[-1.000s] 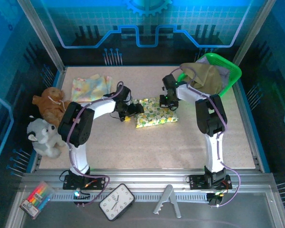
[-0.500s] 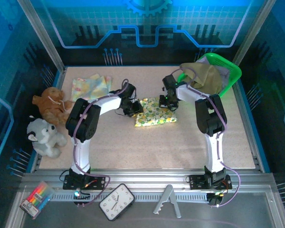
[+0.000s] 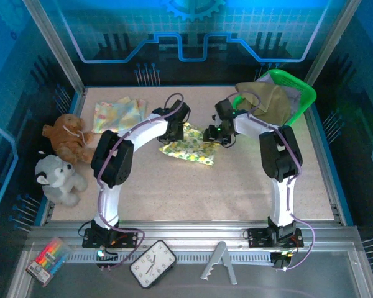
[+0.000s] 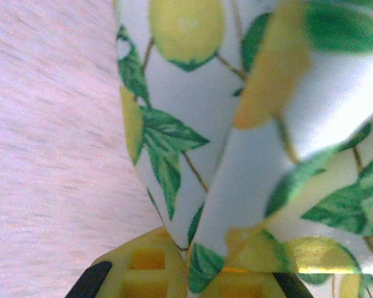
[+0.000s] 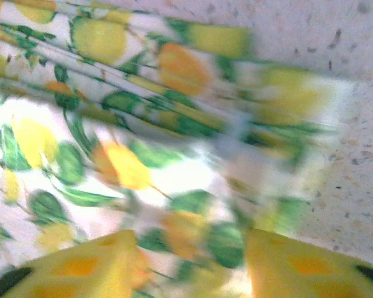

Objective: Fold and stack the skirts

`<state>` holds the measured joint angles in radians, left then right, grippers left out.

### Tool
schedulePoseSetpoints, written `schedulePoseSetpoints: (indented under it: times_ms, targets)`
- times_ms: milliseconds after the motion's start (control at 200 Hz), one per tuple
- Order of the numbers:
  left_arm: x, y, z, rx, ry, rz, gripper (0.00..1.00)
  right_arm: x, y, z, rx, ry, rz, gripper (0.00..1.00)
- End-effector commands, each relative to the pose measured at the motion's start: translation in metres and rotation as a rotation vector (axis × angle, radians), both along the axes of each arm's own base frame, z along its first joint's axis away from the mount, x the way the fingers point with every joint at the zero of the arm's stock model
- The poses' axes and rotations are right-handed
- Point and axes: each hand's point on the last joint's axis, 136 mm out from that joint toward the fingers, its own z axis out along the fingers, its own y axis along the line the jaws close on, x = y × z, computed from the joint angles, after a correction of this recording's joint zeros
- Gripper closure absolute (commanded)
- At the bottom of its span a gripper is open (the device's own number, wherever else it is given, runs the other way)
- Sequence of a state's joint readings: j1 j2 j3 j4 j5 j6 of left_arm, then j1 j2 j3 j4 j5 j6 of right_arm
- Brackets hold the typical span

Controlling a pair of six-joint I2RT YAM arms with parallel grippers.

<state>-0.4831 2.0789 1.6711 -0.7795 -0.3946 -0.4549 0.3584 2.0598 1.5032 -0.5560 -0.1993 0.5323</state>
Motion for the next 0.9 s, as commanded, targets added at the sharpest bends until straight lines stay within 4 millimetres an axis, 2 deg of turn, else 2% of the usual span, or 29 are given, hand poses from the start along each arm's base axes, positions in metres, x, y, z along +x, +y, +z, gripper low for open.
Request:
schedulePoseSetpoints:
  times_ms: [0, 20, 220, 315, 465, 575, 710, 895]
  targets:
    - [0.002, 0.069, 0.024, 0.441, 0.036, -0.028, 1.00, 0.008, -0.002, 0.046, 0.054, -0.075, -0.038, 0.03]
    - [0.004, 0.071, 0.028, 0.467, 0.034, -0.035, 1.00, 0.010, -0.002, 0.050, 0.057, -0.083, -0.041, 0.00]
    - [0.039, 0.106, 0.072, 0.695, -0.008, -0.068, 1.00, 0.013, -0.006, 0.080, 0.088, -0.128, -0.067, 0.00]
    - [0.052, 0.124, 0.090, 0.758, -0.012, -0.058, 1.00, 0.012, -0.008, 0.084, 0.095, -0.128, -0.077, 0.00]
    - [0.073, 0.144, 0.100, 0.771, -0.036, -0.076, 1.00, 0.011, -0.009, 0.083, 0.111, -0.115, -0.092, 0.00]
    - [0.087, 0.163, 0.108, 0.736, -0.070, -0.057, 1.00, 0.011, -0.010, 0.082, 0.115, -0.108, -0.095, 0.00]
    - [0.100, 0.170, 0.116, 0.573, -0.138, -0.043, 1.00, 0.011, -0.009, 0.080, 0.118, -0.101, -0.100, 0.00]
    - [0.109, 0.183, 0.121, 0.411, -0.171, -0.046, 1.00, 0.011, -0.007, 0.080, 0.129, -0.095, -0.104, 0.00]
